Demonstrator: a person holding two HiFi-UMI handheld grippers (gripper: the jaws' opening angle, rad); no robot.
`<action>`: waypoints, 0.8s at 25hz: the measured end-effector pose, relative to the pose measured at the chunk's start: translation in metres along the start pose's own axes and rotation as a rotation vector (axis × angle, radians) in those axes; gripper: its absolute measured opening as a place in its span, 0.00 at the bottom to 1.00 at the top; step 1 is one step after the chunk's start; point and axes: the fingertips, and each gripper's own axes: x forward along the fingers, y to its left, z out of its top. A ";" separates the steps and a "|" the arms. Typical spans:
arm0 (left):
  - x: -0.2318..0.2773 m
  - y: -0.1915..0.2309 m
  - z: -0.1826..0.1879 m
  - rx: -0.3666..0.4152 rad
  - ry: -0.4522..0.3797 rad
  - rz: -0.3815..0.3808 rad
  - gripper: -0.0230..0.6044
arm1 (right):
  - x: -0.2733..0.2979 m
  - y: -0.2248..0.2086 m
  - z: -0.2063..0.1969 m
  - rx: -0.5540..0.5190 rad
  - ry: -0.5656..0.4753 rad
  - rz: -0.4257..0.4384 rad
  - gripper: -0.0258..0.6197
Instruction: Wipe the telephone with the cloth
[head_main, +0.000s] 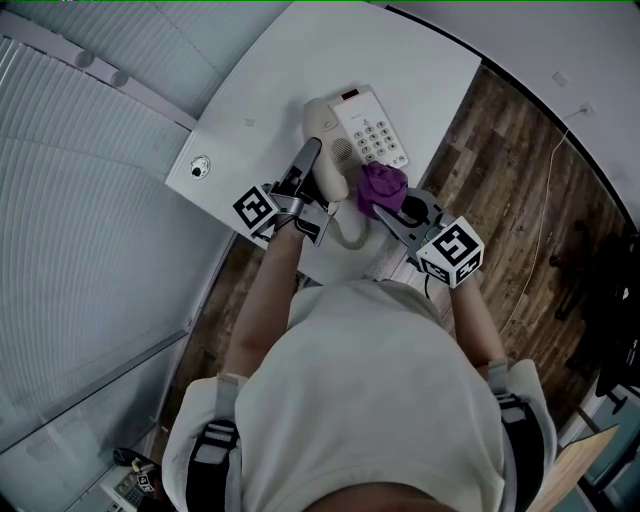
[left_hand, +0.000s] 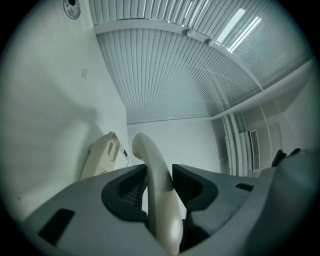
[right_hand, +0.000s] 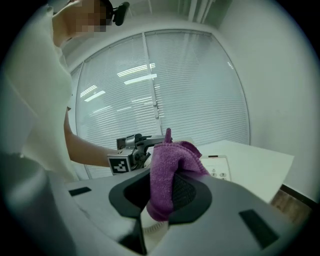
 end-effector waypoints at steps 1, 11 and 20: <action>0.000 0.004 0.000 0.022 0.000 0.022 0.31 | -0.002 -0.007 0.001 0.000 -0.006 -0.028 0.17; 0.002 0.051 -0.007 0.185 0.031 0.277 0.31 | -0.013 -0.044 0.007 0.033 -0.040 -0.191 0.17; 0.010 0.066 -0.010 0.257 0.041 0.363 0.30 | -0.012 -0.047 0.009 0.045 -0.050 -0.193 0.17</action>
